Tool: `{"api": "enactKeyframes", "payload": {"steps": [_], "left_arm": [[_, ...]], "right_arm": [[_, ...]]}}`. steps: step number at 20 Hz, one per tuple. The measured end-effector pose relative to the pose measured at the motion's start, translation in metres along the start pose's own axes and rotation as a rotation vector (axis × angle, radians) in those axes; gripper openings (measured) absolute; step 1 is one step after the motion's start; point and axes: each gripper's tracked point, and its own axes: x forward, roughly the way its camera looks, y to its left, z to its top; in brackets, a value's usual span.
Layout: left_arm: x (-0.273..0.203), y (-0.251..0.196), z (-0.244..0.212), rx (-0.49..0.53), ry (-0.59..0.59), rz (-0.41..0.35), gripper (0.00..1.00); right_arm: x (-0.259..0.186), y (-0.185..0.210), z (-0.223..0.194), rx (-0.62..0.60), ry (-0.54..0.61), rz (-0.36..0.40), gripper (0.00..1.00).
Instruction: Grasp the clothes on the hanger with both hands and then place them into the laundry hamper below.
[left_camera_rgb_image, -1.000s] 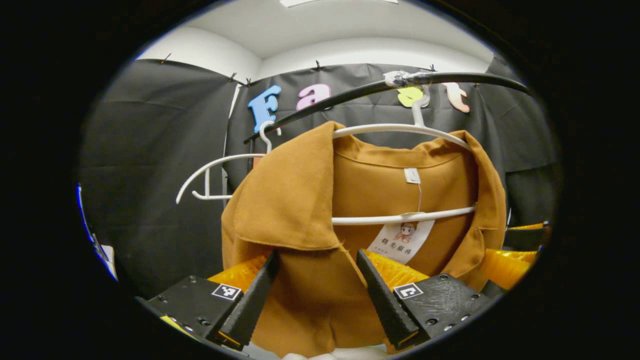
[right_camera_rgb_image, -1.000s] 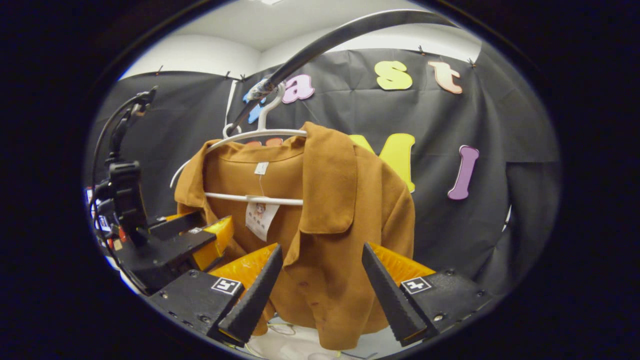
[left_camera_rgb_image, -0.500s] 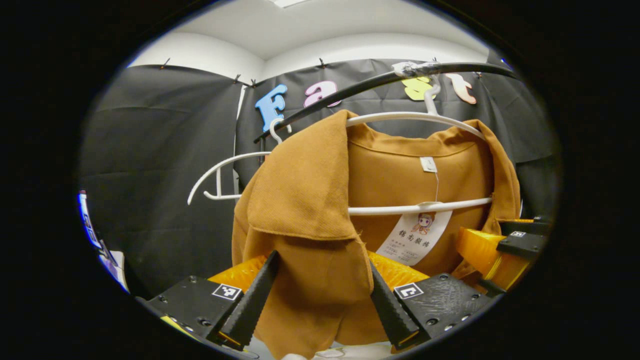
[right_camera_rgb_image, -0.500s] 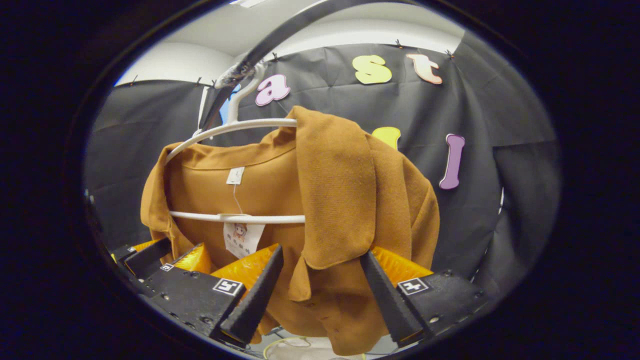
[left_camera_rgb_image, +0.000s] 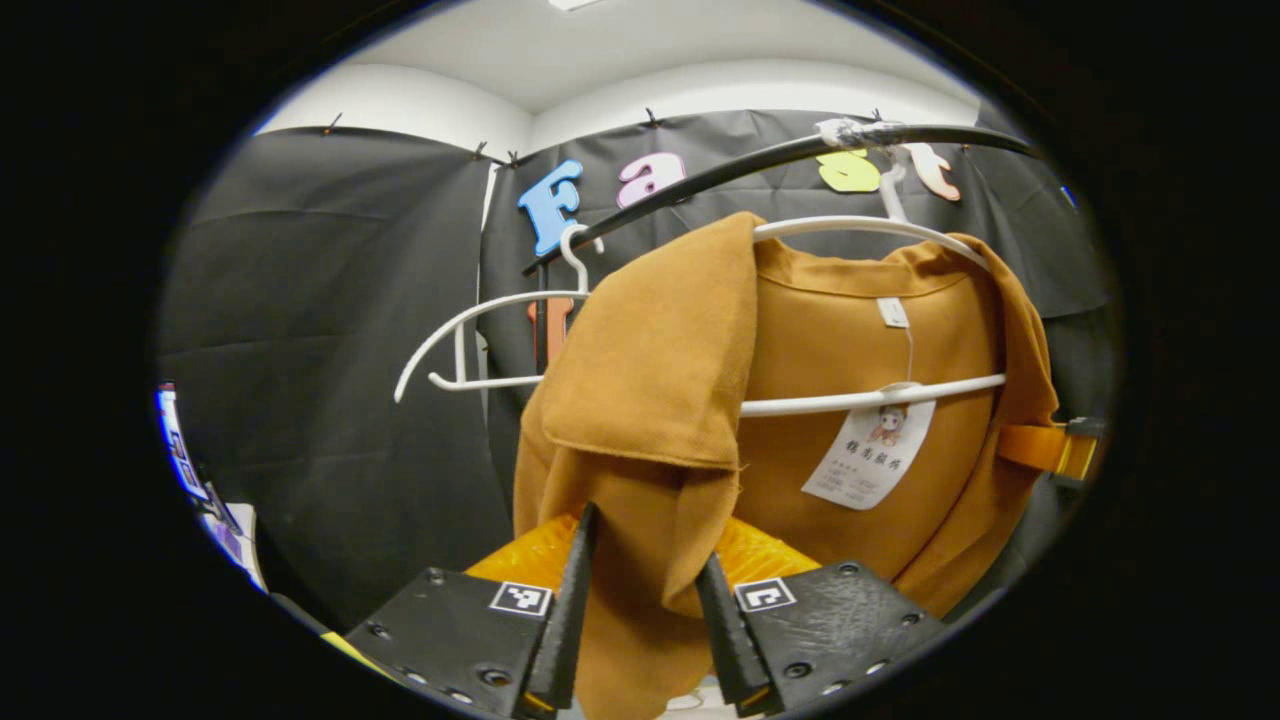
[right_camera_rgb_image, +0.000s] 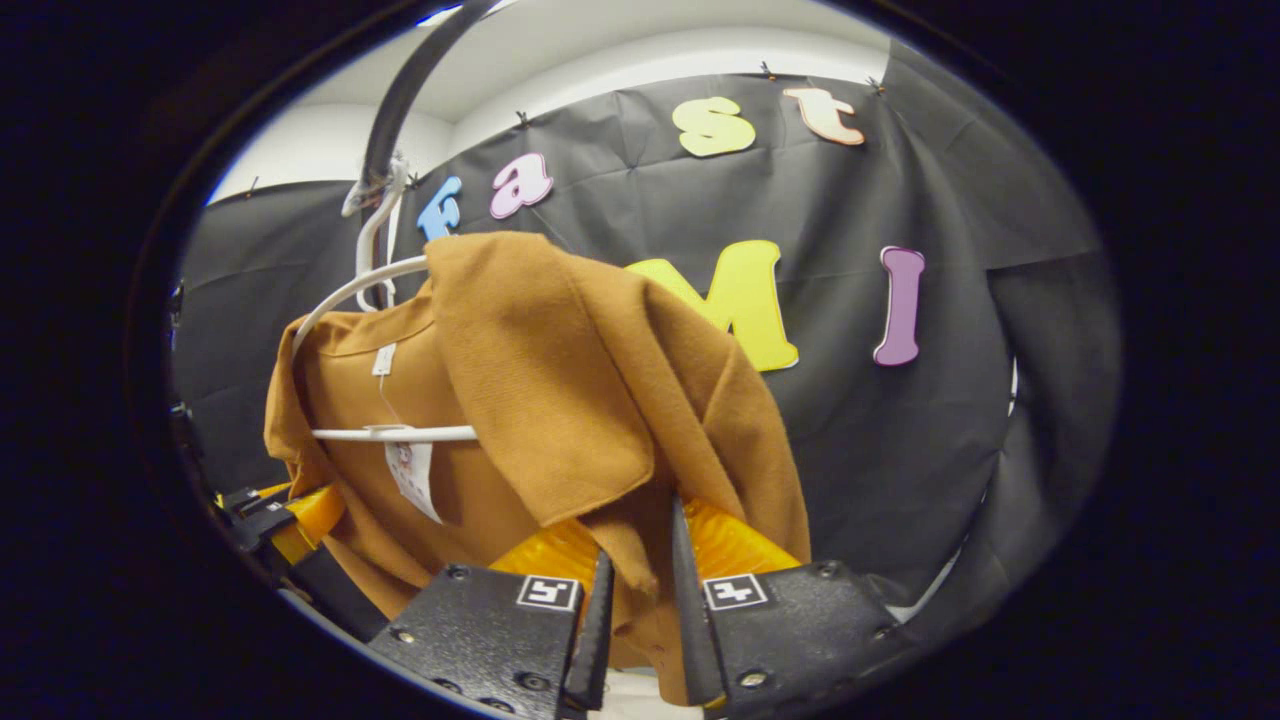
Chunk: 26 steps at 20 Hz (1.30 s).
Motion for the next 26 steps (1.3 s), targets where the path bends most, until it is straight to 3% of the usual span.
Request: {"api": "enactKeyframes", "payload": {"steps": [4, 5, 11, 18, 19, 24, 25, 26], "left_arm": [[0.001, 0.004, -0.005, 0.001, 0.016, -0.018, 0.05], [0.000, 0.000, -0.006, 0.002, 0.015, -0.038, 0.02], [-0.006, 0.003, -0.006, 0.033, 0.023, -0.059, 0.05], [-0.015, 0.020, 0.038, -0.063, -0.041, -0.065, 0.05], [-0.015, 0.023, 0.044, -0.062, -0.056, -0.062, 0.00], [-0.016, 0.052, 0.075, -0.079, -0.109, -0.018, 0.00], [-0.017, 0.056, 0.082, -0.101, -0.119, -0.016, 0.05], [-0.017, 0.063, 0.089, -0.119, -0.137, -0.011, 0.00]], "right_arm": [[0.000, 0.004, -0.003, -0.006, 0.015, 0.071, 0.07], [0.000, 0.008, -0.005, -0.012, 0.019, 0.100, 0.06], [-0.004, 0.021, -0.005, 0.132, 0.069, 0.291, 0.05], [-0.035, 0.045, 0.036, 0.368, -0.004, 0.594, 0.04], [-0.037, 0.044, 0.039, 0.394, -0.015, 0.614, 0.04], [-0.039, 0.026, 0.073, 0.560, -0.079, 0.652, 0.04], [-0.037, 0.021, 0.078, 0.579, -0.092, 0.648, 0.04], [-0.037, 0.017, 0.083, 0.589, -0.102, 0.645, 0.04]]}}
